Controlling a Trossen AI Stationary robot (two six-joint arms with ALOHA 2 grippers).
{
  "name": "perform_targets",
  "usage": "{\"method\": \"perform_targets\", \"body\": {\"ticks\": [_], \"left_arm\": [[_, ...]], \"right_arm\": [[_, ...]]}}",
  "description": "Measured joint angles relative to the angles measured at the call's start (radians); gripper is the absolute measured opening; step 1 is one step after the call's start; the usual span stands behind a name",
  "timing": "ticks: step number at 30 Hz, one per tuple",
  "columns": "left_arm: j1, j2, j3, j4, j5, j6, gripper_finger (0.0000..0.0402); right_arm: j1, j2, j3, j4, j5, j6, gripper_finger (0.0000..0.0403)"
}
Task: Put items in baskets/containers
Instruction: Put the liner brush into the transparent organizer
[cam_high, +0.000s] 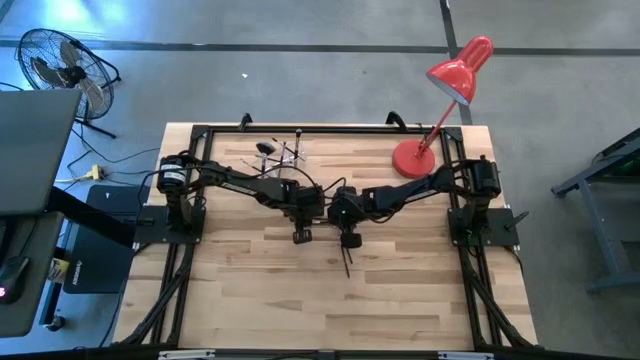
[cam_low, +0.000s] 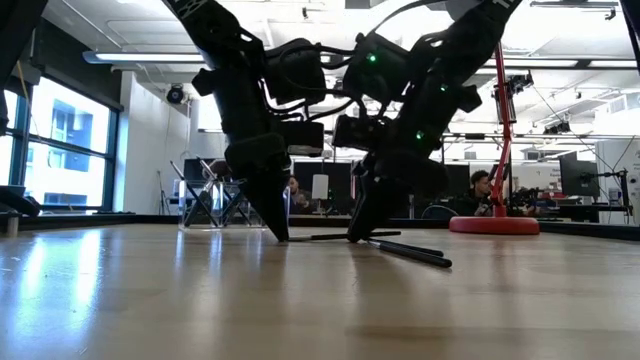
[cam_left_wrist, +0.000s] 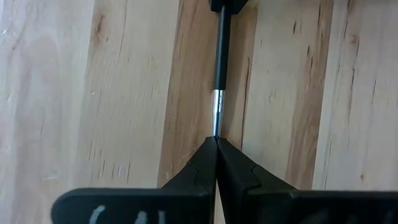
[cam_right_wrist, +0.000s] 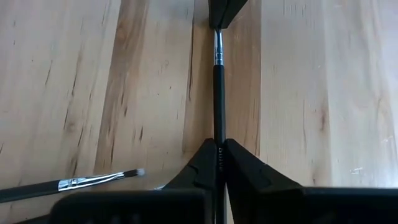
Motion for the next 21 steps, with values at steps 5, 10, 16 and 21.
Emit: {"method": "perform_targets", "body": {"ticks": [5, 10, 16, 21], "left_arm": [[0.001, -0.002, 0.001, 0.0, 0.041, 0.0, 0.0], [0.001, -0.039, 0.012, -0.015, 0.037, -0.004, 0.0001], [0.0, -0.137, 0.014, -0.064, -0.006, -0.027, 0.0001], [0.0, -0.227, 0.015, -0.104, -0.034, -0.066, 0.0001]], "right_arm": [[0.018, -0.032, -0.002, -0.019, 0.042, 0.02, 0.0008], [0.019, -0.047, -0.005, -0.036, 0.052, 0.049, 0.0007], [0.019, -0.058, -0.005, -0.042, 0.055, 0.08, 0.0007], [0.019, -0.099, -0.007, -0.049, 0.072, 0.08, 0.0007]]}}
